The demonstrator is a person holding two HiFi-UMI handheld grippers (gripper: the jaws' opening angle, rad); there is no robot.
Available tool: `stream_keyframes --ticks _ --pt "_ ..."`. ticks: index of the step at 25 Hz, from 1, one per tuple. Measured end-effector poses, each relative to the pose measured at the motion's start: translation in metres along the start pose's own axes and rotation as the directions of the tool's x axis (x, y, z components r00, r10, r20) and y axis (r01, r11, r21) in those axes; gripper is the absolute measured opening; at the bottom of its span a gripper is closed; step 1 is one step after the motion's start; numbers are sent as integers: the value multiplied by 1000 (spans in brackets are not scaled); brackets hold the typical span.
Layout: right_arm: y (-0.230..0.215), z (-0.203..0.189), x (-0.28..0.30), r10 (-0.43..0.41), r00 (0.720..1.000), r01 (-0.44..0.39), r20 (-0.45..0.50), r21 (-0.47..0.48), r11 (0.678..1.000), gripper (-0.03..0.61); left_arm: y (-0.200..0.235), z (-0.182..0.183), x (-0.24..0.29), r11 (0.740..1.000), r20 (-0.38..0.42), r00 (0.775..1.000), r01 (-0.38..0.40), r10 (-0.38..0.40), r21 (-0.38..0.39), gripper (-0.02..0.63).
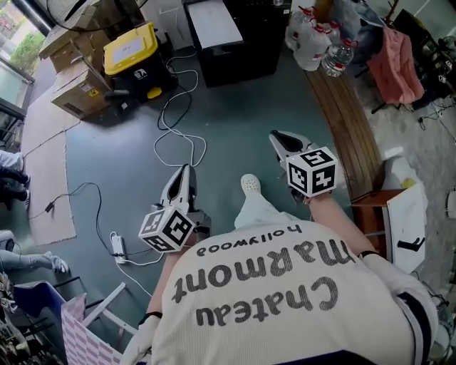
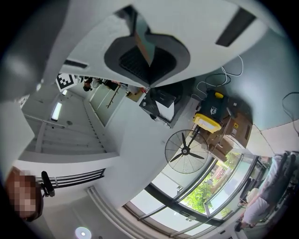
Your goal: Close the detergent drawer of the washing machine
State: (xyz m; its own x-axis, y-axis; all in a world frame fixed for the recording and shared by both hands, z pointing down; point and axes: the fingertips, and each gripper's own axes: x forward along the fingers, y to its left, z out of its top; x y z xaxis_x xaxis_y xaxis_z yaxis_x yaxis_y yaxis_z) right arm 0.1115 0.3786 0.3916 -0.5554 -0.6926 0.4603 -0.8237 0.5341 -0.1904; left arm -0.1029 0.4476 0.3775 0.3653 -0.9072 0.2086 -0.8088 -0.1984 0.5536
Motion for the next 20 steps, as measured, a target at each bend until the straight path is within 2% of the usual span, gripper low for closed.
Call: stream_keyframes --ticks 6,20 --pt "-33 29 40 25 1000 -25 5 8 1000 31 6 28 47 1000 28 999 -21 21 15 8" --pt "-116 119 137 107 994 -107 19 -10 994 32 8 81 171 999 61 997 -46 46 -6 8"
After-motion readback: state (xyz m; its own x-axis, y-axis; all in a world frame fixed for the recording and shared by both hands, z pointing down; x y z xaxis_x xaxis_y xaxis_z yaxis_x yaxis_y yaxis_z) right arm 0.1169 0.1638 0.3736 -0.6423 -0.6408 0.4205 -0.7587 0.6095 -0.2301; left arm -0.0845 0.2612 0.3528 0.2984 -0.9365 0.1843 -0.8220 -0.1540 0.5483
